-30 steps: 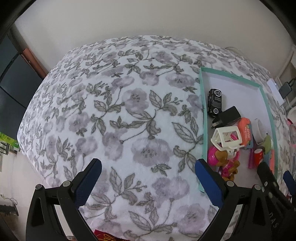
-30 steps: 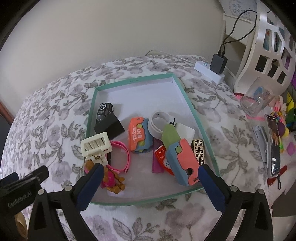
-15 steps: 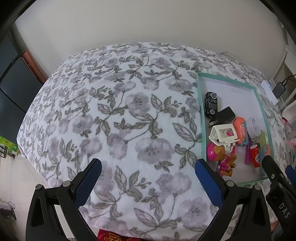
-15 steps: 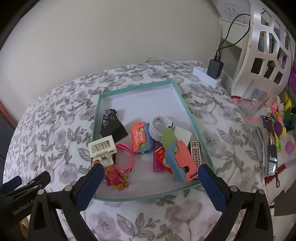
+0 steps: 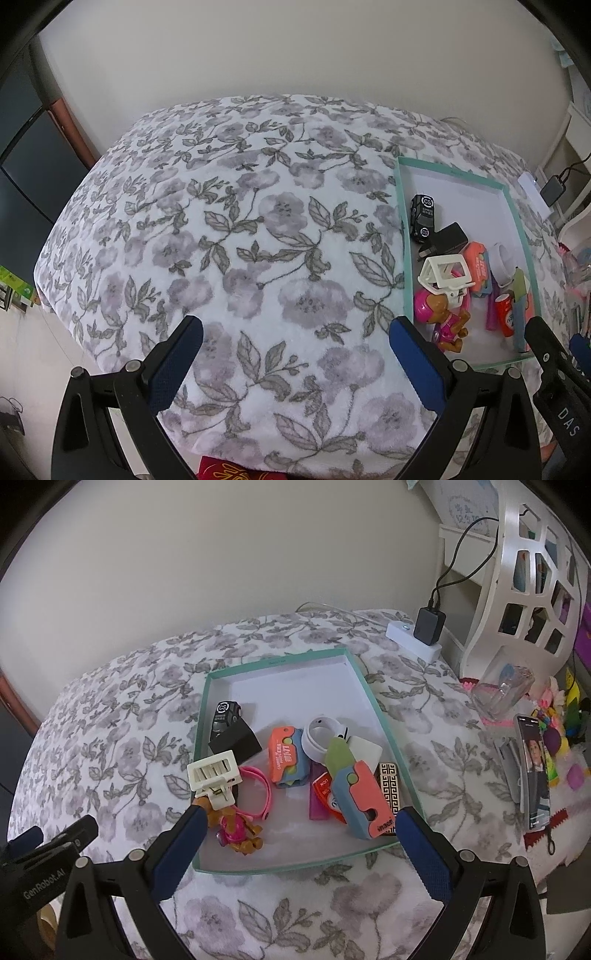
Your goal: Organize rigid objects
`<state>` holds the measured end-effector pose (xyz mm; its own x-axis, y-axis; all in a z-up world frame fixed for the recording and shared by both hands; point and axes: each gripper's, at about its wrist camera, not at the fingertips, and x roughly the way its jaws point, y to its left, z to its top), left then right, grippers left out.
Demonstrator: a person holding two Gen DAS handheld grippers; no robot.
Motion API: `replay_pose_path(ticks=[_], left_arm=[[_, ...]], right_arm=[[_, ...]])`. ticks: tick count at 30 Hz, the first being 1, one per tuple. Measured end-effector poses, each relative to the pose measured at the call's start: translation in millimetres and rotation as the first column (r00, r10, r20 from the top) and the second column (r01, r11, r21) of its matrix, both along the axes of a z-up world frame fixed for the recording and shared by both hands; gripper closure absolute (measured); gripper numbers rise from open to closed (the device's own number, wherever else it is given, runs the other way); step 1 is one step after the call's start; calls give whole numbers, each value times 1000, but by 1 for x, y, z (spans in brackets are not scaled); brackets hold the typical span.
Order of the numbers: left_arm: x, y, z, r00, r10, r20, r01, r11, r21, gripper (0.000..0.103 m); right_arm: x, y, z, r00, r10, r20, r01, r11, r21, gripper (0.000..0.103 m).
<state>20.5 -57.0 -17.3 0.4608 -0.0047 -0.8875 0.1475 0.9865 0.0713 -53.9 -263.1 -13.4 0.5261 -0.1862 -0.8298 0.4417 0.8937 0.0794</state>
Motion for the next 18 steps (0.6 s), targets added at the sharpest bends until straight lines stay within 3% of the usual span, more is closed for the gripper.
replay_pose_path(ticks=[18], left_arm=[[-1,0,2,1000,1,6,-1,1000,-4,2]], right_arm=[[-1,-1,2,1000,3,-1,-3,1000,-10,0]])
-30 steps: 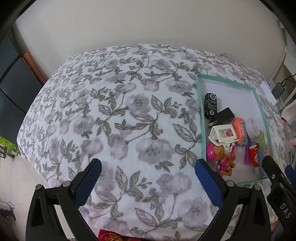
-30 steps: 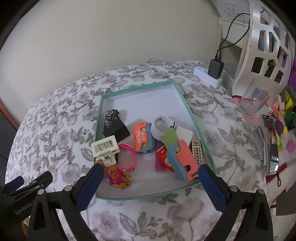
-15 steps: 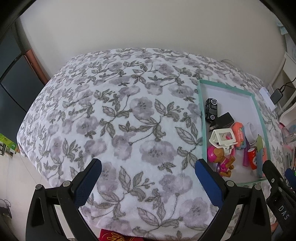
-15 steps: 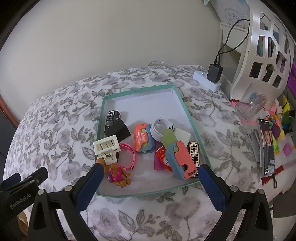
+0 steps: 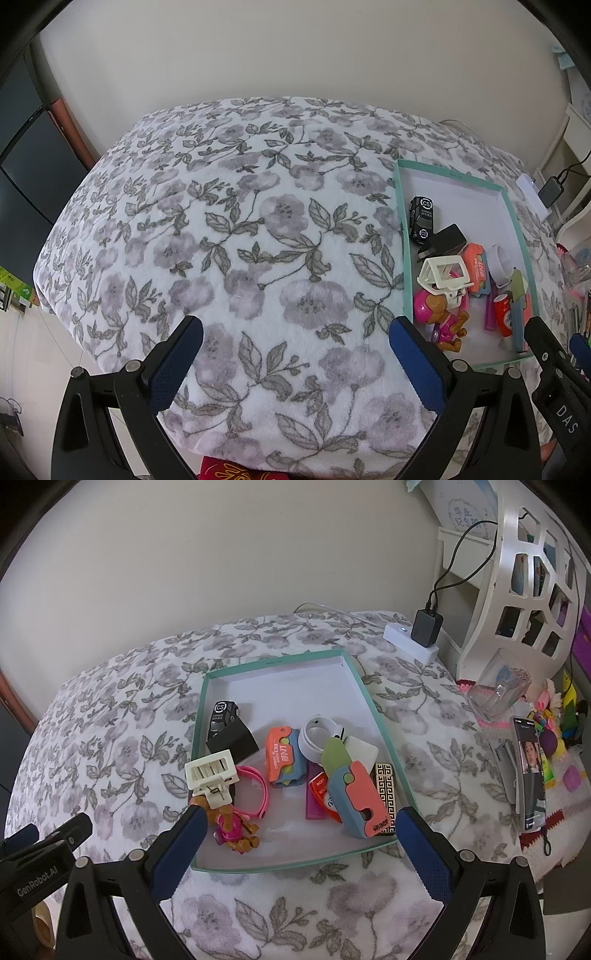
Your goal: Organize rigid objects
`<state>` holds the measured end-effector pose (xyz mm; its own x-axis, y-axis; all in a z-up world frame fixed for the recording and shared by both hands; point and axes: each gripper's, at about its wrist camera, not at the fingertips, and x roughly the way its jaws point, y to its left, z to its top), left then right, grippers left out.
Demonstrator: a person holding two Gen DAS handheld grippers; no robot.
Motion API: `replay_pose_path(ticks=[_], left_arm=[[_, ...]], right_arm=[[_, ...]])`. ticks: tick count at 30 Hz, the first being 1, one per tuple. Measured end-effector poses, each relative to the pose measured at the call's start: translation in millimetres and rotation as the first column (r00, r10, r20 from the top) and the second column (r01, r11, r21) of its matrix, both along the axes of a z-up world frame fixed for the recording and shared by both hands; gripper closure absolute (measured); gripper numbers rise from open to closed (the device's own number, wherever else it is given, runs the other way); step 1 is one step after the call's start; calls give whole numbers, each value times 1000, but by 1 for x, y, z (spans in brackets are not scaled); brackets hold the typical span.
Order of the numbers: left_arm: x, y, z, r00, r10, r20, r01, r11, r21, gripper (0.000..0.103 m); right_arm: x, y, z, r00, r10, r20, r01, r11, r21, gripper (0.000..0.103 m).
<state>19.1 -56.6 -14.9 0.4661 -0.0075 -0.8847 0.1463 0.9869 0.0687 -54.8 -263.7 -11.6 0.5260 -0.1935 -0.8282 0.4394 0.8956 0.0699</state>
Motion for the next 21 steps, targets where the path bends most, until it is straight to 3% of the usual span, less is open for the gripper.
replay_pose_path(ticks=[21], left_arm=[[-1,-1,1,1000,-4,6,4,1000,1,2]], right_arm=[[1,0,-3,1000,2,-4,-2,1000,-1,0]])
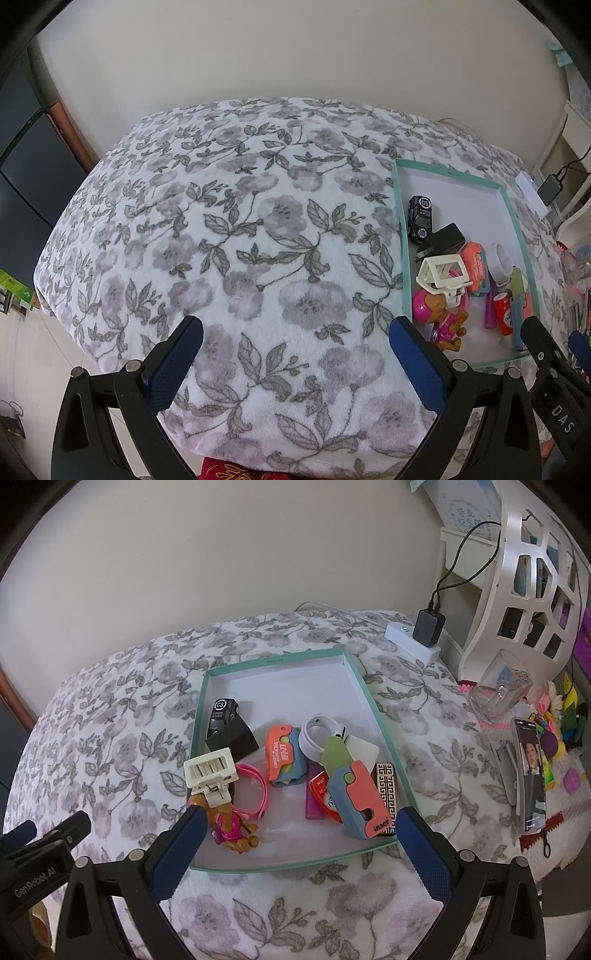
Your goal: Organize rigid objects
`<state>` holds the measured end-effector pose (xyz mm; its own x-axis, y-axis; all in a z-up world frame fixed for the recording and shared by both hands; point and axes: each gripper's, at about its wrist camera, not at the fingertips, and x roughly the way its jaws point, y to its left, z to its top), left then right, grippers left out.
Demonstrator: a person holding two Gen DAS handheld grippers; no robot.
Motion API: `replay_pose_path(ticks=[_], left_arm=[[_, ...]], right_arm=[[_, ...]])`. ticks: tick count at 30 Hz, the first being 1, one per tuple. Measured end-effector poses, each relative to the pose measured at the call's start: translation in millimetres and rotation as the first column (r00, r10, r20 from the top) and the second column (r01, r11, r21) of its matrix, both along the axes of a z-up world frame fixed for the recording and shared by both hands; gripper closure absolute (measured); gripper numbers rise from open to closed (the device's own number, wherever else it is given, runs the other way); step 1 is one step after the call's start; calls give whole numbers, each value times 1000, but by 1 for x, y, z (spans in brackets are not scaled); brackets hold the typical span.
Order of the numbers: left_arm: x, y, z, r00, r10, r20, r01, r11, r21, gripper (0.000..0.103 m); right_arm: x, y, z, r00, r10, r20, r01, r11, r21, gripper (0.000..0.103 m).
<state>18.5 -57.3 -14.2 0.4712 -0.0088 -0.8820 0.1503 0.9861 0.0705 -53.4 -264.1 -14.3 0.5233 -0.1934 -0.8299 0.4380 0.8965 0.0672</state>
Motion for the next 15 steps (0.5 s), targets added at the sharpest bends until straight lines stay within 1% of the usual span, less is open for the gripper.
replay_pose_path(ticks=[15], left_arm=[[1,1,0,1000,0,3,0,1000,2,2]], right_arm=[[1,1,-1,1000,3,-3,-3,1000,-2,0]])
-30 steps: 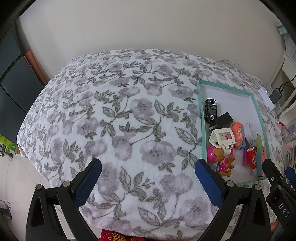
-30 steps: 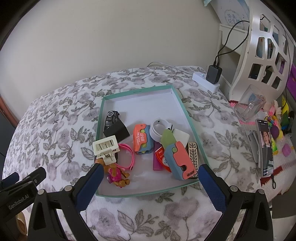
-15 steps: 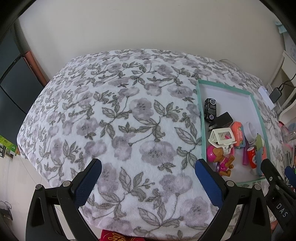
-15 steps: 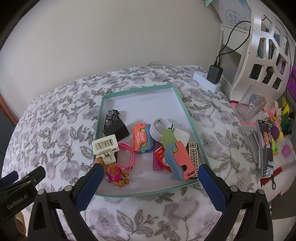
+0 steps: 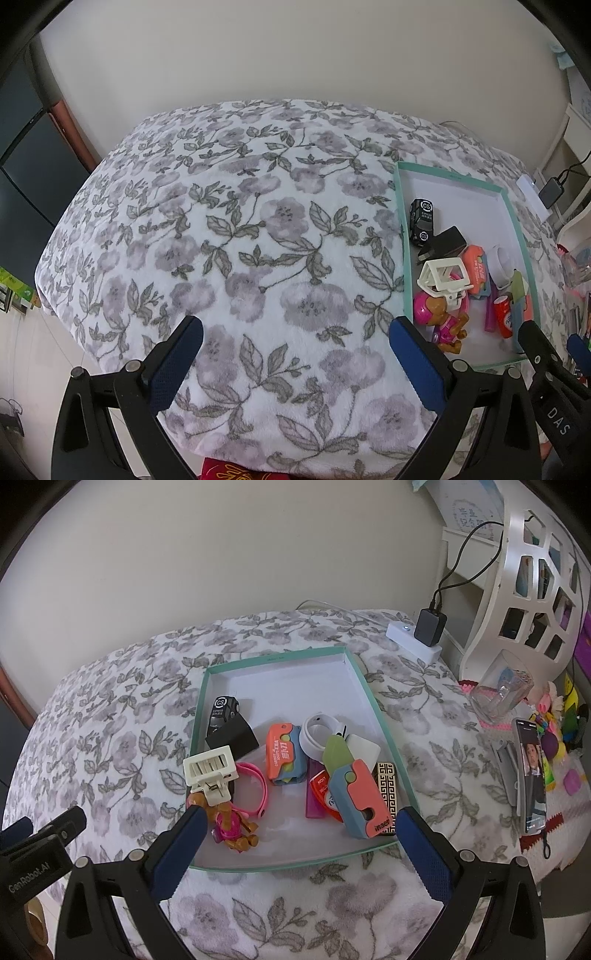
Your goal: Organize rigid objects
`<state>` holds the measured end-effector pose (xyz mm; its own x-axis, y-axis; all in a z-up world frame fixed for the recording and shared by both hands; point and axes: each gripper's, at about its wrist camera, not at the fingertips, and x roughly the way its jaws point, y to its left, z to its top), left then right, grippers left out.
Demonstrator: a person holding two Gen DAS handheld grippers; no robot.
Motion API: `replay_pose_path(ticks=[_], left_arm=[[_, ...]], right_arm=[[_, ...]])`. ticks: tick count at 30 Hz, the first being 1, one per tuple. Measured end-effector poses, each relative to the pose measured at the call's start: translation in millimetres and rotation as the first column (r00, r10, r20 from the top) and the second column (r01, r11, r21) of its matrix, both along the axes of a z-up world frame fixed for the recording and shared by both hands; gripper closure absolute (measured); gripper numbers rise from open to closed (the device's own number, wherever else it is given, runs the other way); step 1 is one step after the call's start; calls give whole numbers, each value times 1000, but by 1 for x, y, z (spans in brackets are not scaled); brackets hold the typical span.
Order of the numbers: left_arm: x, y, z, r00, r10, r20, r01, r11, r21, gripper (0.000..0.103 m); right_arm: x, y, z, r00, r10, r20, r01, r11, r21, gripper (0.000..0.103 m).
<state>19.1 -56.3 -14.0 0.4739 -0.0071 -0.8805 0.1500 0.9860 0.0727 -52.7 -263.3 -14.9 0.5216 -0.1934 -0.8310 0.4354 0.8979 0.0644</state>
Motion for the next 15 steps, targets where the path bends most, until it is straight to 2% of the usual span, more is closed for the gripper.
replay_pose_path(ticks=[15], left_arm=[[0,1,0,1000,5,0,-5,1000,-3,2]], right_arm=[[1,0,-3,1000,11,-6,-11,1000,-1,0]])
